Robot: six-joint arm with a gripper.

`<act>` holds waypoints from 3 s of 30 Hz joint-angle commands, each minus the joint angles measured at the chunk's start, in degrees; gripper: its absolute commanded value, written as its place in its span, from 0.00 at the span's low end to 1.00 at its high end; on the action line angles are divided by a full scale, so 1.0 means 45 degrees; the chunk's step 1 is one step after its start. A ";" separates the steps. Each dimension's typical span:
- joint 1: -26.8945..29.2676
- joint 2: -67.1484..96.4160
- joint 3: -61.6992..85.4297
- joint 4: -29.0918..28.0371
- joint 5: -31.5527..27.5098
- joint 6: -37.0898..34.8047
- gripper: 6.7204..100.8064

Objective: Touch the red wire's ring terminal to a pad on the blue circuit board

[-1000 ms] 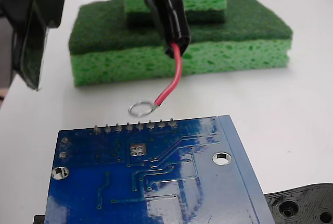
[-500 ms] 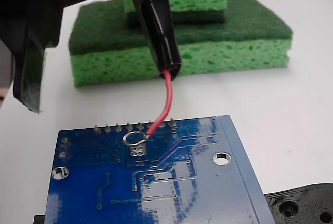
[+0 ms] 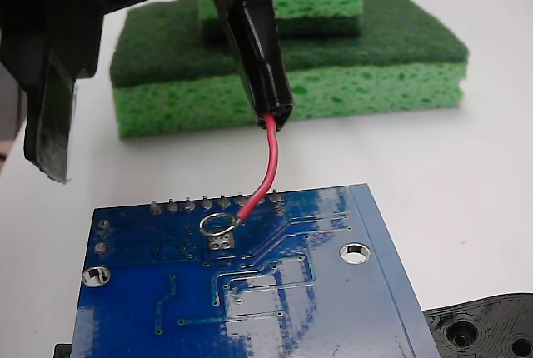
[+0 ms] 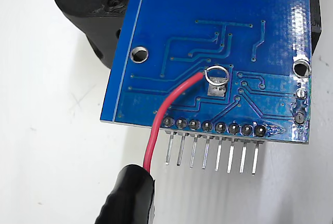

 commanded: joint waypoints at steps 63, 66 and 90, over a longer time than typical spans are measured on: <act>-0.6094 1.6055 0.9258 0.3184 0.7793 0.4062 0.99; -0.6660 1.6055 0.9453 0.3242 0.8320 0.4082 0.99; -0.6719 1.6055 0.9844 0.3164 0.8047 0.3945 0.99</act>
